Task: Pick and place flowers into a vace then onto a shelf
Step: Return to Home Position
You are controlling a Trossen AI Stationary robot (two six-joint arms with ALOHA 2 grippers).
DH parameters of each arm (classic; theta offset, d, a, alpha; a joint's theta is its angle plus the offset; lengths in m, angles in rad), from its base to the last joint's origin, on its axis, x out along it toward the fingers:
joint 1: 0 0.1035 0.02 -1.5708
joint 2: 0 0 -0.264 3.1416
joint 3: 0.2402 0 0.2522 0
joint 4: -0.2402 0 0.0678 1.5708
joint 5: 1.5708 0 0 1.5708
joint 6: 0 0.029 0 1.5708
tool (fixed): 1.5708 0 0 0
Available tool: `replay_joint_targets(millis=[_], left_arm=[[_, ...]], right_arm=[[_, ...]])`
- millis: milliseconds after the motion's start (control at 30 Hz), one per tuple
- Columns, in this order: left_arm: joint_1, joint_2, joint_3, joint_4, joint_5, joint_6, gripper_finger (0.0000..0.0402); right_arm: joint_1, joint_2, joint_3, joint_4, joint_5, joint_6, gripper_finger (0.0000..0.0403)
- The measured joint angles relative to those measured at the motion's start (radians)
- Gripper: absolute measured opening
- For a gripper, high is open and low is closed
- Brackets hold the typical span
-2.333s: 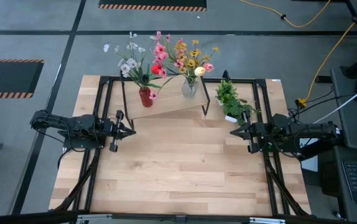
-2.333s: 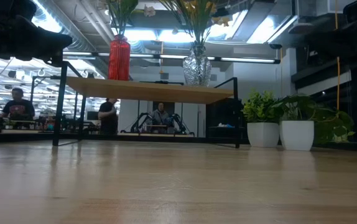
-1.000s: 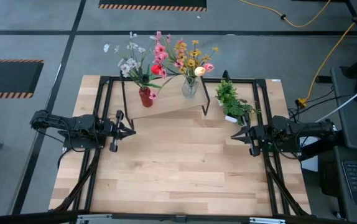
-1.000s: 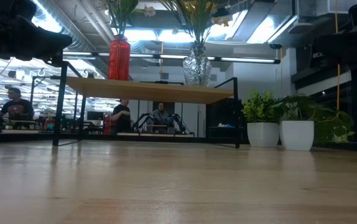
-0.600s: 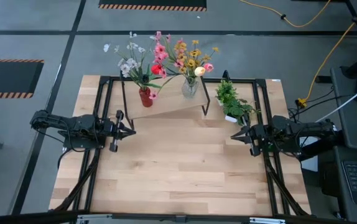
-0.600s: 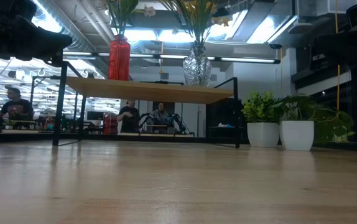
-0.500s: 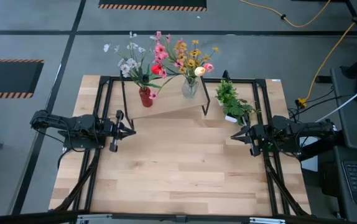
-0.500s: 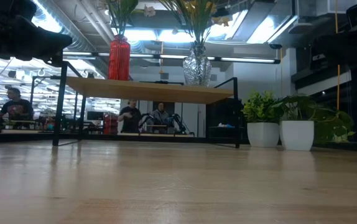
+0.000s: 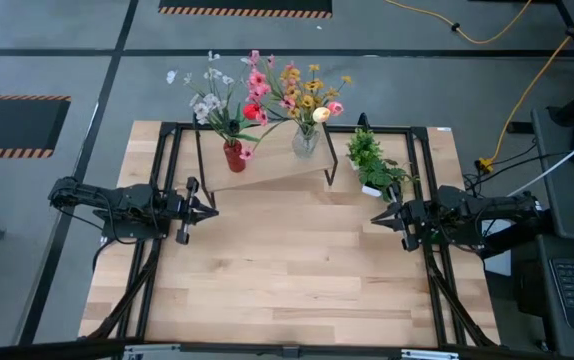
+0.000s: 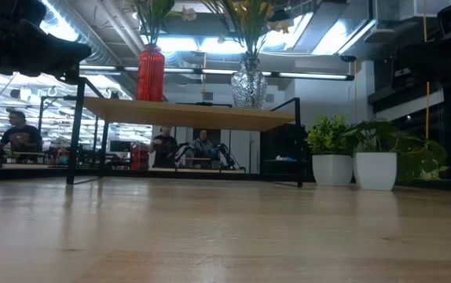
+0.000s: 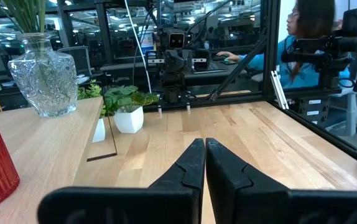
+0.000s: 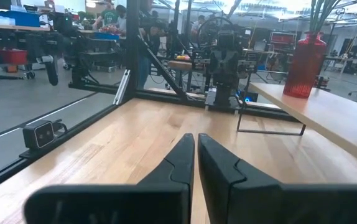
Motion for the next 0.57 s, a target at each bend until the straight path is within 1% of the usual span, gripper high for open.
replay_joint_targets(millis=[567], left_arm=[[0.000, 0.000, 0.000, 0.000, 0.000, 0.000, 0.0004]], right_arm=[[0.000, 0.000, 0.000, 0.000, 0.000, 0.000, 0.0026]])
